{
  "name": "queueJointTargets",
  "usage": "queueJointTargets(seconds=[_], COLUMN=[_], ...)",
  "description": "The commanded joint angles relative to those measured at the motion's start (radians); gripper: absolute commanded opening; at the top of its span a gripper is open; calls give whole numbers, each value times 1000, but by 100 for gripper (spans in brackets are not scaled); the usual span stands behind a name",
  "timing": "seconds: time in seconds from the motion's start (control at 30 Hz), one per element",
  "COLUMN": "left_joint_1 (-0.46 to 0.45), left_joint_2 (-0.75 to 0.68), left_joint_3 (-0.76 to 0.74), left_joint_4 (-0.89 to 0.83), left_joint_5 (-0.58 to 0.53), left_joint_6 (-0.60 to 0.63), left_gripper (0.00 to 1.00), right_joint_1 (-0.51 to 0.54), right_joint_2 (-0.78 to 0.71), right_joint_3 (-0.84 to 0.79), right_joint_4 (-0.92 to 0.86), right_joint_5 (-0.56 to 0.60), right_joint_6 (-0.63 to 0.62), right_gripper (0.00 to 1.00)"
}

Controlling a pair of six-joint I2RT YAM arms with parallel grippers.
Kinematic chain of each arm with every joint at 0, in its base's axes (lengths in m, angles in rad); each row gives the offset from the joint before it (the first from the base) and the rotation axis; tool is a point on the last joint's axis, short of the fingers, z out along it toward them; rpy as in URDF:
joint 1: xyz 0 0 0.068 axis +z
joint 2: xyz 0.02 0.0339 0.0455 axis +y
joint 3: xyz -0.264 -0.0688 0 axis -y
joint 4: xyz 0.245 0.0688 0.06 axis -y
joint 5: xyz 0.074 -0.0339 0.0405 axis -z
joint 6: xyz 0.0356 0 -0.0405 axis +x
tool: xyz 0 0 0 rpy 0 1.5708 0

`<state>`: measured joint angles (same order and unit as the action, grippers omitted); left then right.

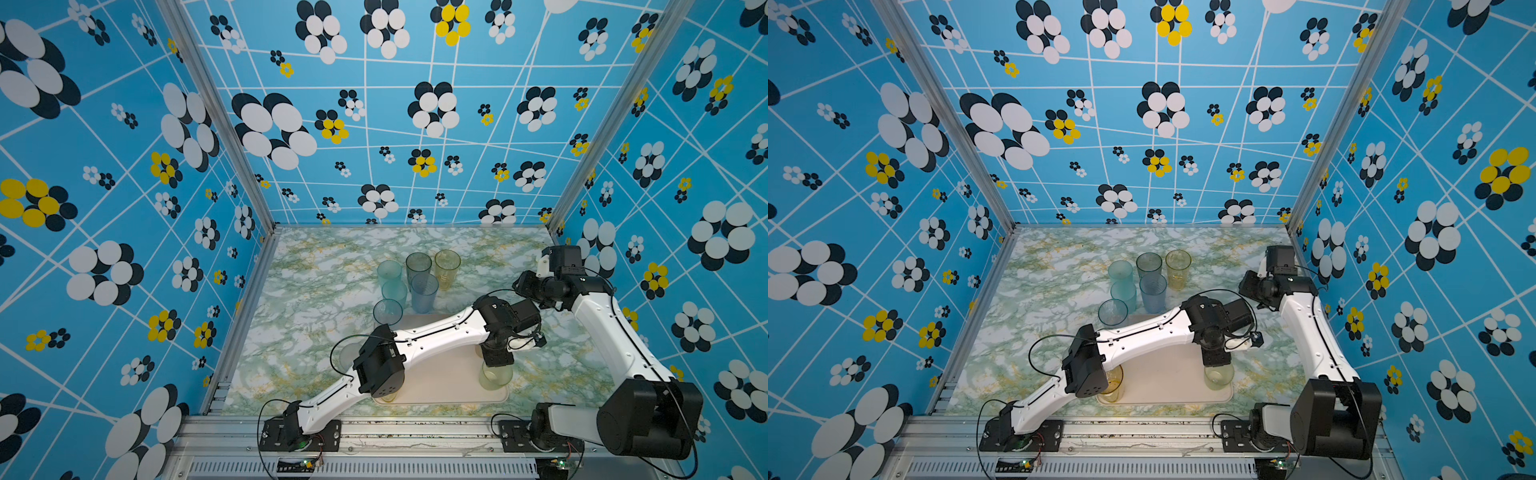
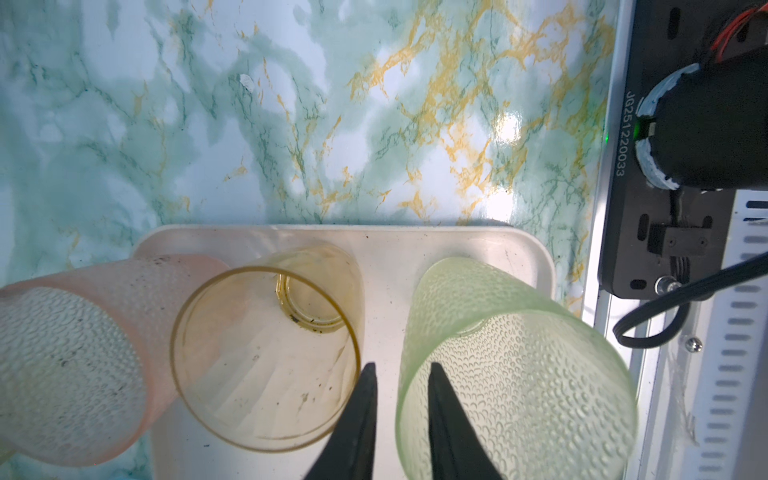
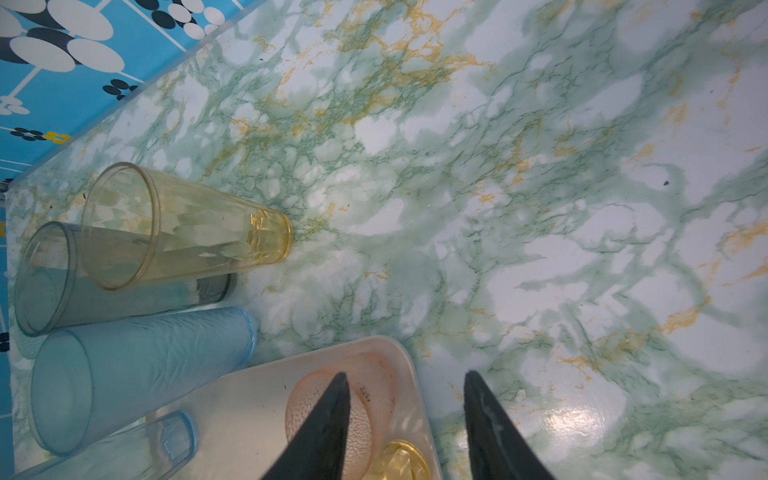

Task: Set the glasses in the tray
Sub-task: 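Lower the light-green cup onto the tray beside the amber cup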

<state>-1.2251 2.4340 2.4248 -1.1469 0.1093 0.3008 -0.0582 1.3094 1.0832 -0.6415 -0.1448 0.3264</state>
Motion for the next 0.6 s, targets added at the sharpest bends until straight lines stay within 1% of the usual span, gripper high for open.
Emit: queueJointTargets(seconds=[0.0, 0.57], left_joint_1=[4, 3], left_joint_2=[2, -27], left_joint_3=[26, 7], left_joint_4=[9, 54], left_joint_5=[24, 54], left_joint_6=[8, 7], left_gripper=[25, 27], right_joint_1=[-9, -10], right_joint_2=[-2, -12], right_joint_3=[-12, -15], right_joint_4=[3, 0], right_joint_5=[-16, -19], right_joint_6=[-10, -9], right_gripper=[47, 47])
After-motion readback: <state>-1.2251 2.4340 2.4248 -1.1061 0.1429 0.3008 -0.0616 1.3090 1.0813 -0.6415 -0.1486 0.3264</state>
